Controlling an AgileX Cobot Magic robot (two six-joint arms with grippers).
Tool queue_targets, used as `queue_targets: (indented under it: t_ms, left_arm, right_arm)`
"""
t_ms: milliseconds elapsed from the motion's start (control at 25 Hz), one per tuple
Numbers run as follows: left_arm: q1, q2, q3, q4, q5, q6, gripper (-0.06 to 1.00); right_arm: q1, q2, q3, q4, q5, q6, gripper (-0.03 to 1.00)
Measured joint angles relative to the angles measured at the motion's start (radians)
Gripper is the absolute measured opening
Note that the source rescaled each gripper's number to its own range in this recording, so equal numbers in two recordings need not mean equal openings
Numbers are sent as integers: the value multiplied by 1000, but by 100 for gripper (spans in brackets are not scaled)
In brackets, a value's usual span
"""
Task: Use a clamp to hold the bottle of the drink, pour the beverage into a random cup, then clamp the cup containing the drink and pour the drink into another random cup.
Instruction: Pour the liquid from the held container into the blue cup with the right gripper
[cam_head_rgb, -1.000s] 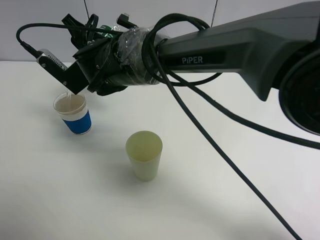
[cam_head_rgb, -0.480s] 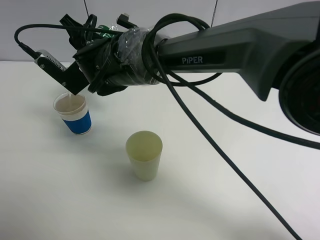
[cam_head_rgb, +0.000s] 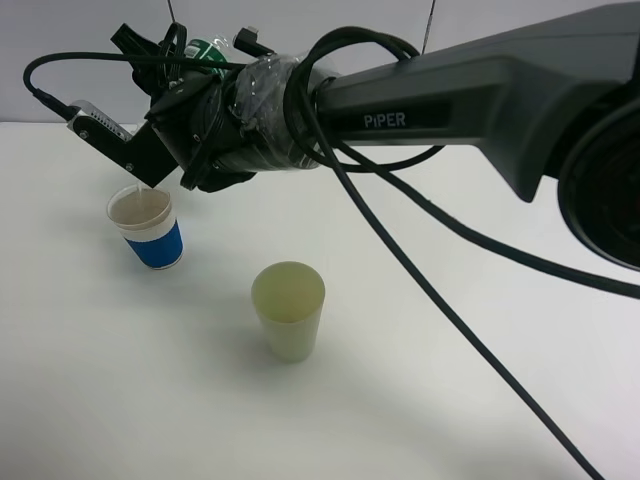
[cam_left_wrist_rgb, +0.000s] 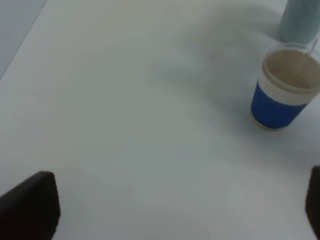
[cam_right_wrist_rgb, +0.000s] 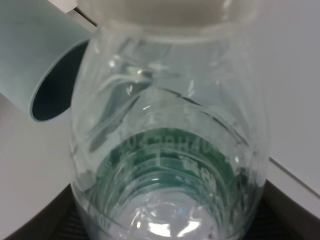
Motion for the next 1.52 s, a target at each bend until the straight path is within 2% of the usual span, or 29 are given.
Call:
queue_targets:
  t_ms: [400,680,1080,1520]
  left_arm:
    - [0,0,0,0,0,0,100]
    - [0,0,0,0,0,0,100]
    - [0,0,0,0,0,0,100]
    - [0,0,0,0,0,0,100]
  right_arm:
    - [0,0,0,-72,0,0,0]
    - [0,0,0,-74,0,-12,0]
    - [0,0,0,-75,0,-121,0]
    - [0,0,0,-75,-1,-128,0]
